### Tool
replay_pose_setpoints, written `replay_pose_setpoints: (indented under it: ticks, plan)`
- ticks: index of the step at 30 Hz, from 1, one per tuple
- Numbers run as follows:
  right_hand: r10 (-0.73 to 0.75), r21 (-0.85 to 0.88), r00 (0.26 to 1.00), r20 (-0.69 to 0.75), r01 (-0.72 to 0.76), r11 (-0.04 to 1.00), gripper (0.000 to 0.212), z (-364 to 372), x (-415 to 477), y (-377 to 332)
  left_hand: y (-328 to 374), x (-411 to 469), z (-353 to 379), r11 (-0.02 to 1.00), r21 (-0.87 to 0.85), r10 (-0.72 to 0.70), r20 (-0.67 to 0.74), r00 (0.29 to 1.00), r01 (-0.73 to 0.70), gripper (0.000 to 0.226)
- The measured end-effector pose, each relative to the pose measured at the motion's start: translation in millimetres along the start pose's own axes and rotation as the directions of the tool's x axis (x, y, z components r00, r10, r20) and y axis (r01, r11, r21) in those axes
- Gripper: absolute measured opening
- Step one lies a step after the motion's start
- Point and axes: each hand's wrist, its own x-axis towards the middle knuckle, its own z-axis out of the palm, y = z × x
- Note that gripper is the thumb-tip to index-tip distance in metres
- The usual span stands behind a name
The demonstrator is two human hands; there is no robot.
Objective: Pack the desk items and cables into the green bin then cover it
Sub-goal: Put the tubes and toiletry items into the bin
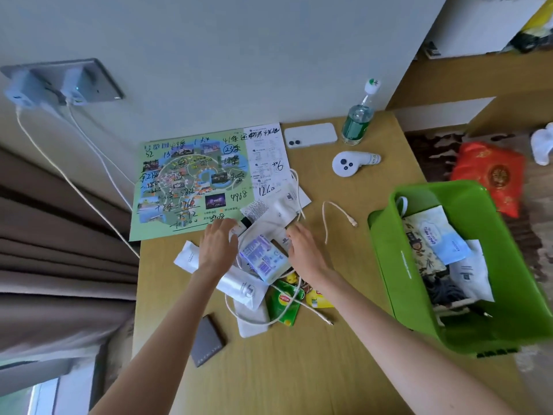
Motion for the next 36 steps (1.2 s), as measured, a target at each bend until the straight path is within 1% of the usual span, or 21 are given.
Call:
replay_pose_setpoints:
  ticks: [2, 5, 7, 9, 11, 13, 15, 19, 21, 23, 26, 28, 29, 31, 32, 35, 36]
  plan:
    - [0.046, -0.044, 0.998, 0.035, -0.045, 0.998, 0.022, 5, 9, -2, -7, 9, 1, 1.0, -0.023, 0.0, 0.009, 1.0, 0.001, 0.034]
    - [0.091, -0.142, 0.995, 0.027, -0.087, 0.986, 0.021, 8, 18, -3, -18, 19, 2, 0.999, -0.039, -0.005, 0.035, 0.999, 0.006, 0.034]
    - [0.087, -0.214, 0.996, 0.025, -0.08, 0.974, 0.024, 9, 21, -4, -24, 22, 2, 0.999, -0.037, 0.014, 0.063, 0.998, -0.011, 0.036]
    - [0.077, -0.268, 0.997, 0.012, -0.071, 0.961, 0.022, 9, 23, -3, -29, 23, 4, 0.999, -0.009, 0.044, 0.093, 0.995, -0.044, 0.04]
    - [0.093, -0.287, 0.995, -0.032, -0.098, 0.953, 0.019, 8, 24, -2, -34, 23, 5, 0.998, -0.009, 0.057, 0.107, 0.993, -0.056, 0.04]
    - [0.14, -0.306, 0.988, -0.071, -0.155, 0.939, 0.026, 7, 22, 3, -37, 24, 7, 0.998, -0.035, 0.064, 0.114, 0.991, -0.06, 0.039]
    - [0.198, -0.313, 0.977, -0.077, -0.212, 0.926, 0.026, 6, 20, 7, -39, 26, 7, 0.996, -0.051, 0.082, 0.115, 0.99, -0.076, 0.039]
    - [0.28, -0.293, 0.96, -0.008, -0.27, 0.917, 0.032, 3, 23, 9, -40, 27, 7, 0.992, -0.081, 0.105, 0.093, 0.99, -0.097, 0.038]
    - [0.306, -0.291, 0.951, 0.036, -0.283, 0.914, 0.035, 2, 27, 7, -38, 26, 5, 0.986, -0.14, 0.099, 0.057, 0.993, -0.09, 0.036]
    - [0.326, -0.322, 0.943, 0.069, -0.288, 0.902, 0.034, 3, 31, 2, -36, 26, 3, 0.974, -0.222, 0.064, 0.038, 0.997, -0.054, 0.034]
    - [0.34, -0.339, 0.935, 0.099, -0.29, 0.895, 0.03, 4, 33, -4, -34, 28, -1, 0.947, -0.321, 0.042, 0.079, 0.996, -0.015, 0.026]
    - [0.35, -0.307, 0.933, 0.086, -0.31, 0.9, 0.029, 4, 33, -5, -32, 29, -2, 0.936, -0.351, 0.032, 0.115, 0.993, 0.01, 0.025]
    - [0.355, -0.275, 0.932, 0.067, -0.325, 0.905, 0.031, 3, 32, -4, -30, 30, -3, 0.943, -0.333, 0.025, 0.134, 0.991, 0.021, 0.026]
    - [0.367, -0.194, 0.93, 0.008, -0.358, 0.913, 0.038, -1, 29, -2, -27, 33, -5, 0.974, -0.226, 0.029, 0.17, 0.985, 0.01, 0.034]
    - [0.371, -0.139, 0.928, -0.02, -0.371, 0.918, 0.038, -3, 28, -1, -25, 33, -5, 0.987, -0.163, 0.036, 0.182, 0.983, -0.006, 0.039]
    - [0.38, -0.003, 0.922, -0.077, -0.381, 0.924, 0.023, -13, 26, 1, -17, 35, -2, 0.997, -0.072, 0.027, 0.202, 0.979, -0.013, 0.044]
    - [0.393, 0.027, 0.915, -0.095, -0.392, 0.92, 0.023, -15, 26, 1, -14, 35, 0, 0.998, -0.058, 0.022, 0.205, 0.979, -0.01, 0.044]
